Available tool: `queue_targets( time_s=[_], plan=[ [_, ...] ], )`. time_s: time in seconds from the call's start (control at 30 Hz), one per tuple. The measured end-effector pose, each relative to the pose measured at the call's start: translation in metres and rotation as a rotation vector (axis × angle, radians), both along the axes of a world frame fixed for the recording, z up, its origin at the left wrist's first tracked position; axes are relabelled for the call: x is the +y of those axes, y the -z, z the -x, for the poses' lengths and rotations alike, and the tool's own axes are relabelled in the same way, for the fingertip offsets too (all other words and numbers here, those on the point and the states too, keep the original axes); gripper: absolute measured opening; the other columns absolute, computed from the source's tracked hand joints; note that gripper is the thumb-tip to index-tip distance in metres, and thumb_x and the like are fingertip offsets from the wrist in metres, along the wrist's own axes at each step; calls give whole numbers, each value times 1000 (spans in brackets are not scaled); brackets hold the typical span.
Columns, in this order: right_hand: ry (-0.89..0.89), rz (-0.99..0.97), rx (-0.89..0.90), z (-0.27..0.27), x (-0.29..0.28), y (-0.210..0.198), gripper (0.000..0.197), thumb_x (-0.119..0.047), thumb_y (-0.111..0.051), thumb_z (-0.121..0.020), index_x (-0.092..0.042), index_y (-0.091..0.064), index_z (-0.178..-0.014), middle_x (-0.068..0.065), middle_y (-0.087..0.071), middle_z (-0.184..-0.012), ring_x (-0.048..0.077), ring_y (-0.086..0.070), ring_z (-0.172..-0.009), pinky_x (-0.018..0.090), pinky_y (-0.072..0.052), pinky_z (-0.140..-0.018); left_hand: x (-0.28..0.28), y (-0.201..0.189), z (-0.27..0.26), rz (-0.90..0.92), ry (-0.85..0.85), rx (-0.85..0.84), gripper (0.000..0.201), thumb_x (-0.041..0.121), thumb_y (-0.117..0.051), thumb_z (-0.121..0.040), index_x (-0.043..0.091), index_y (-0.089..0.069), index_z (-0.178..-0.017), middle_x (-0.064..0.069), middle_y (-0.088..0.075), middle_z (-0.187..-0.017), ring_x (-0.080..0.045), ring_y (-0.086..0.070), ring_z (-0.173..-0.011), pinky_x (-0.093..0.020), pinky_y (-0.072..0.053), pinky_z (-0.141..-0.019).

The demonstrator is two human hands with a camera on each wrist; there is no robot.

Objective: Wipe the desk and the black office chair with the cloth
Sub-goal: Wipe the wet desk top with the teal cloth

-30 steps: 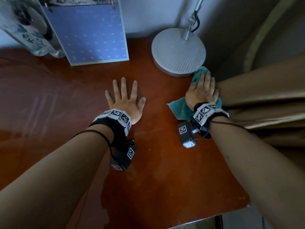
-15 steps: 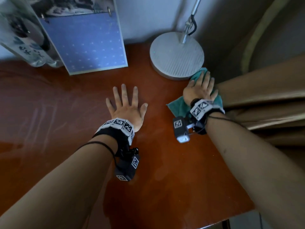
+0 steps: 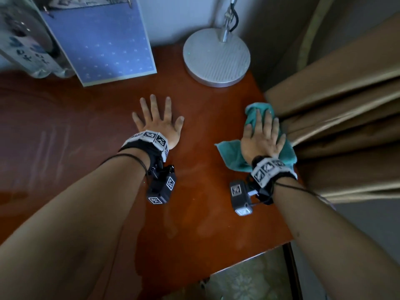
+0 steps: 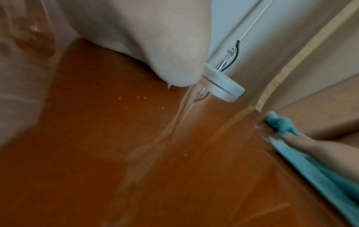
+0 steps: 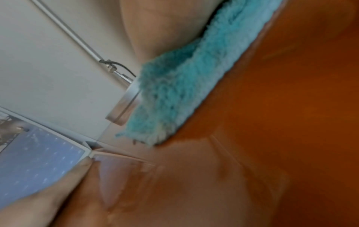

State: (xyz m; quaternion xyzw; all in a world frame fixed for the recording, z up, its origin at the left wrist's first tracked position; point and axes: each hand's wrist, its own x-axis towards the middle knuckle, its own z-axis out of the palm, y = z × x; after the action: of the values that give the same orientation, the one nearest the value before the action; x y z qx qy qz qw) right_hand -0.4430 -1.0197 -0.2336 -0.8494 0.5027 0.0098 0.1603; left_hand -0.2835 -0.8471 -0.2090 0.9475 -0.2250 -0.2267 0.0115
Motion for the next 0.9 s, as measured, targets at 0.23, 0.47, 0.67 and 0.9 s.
queue_targets(
  time_s=[0.23,0.47,0.67,0.9],
  plan=[
    [308,78,0,129,38,1,54,-47,-23,-99,-37,-14,-151,-4,-30,-152,25,-33,-134,46,-19,-111,-18,-2,51,71,239,-65,61,50,-9,-99,29,13,-151,-1,25,-158,-27,26,-144,-58,6,-115],
    [490,70,63,137,46,6,53,-41,-23,-99,-25,-28,-149,11,-35,-149,33,-29,-135,50,-14,-114,-23,5,102,90,417,42,61,55,-10,-98,35,12,-151,2,26,-157,-21,26,-144,-54,10,-116],
    [490,97,3,146,47,7,51,-45,-23,-99,-32,-26,-149,4,-38,-147,28,-32,-134,47,-16,-111,-17,6,93,71,442,45,64,62,-14,-96,39,8,-151,5,22,-158,-19,21,-145,-50,8,-117],
    [444,113,-95,163,109,14,54,-40,-21,-101,-36,-10,-153,-4,-2,-162,21,6,-148,50,-2,-119,-13,2,94,84,454,32,63,58,-19,-97,36,4,-152,3,19,-159,-19,18,-146,-49,6,-118]
  ],
)
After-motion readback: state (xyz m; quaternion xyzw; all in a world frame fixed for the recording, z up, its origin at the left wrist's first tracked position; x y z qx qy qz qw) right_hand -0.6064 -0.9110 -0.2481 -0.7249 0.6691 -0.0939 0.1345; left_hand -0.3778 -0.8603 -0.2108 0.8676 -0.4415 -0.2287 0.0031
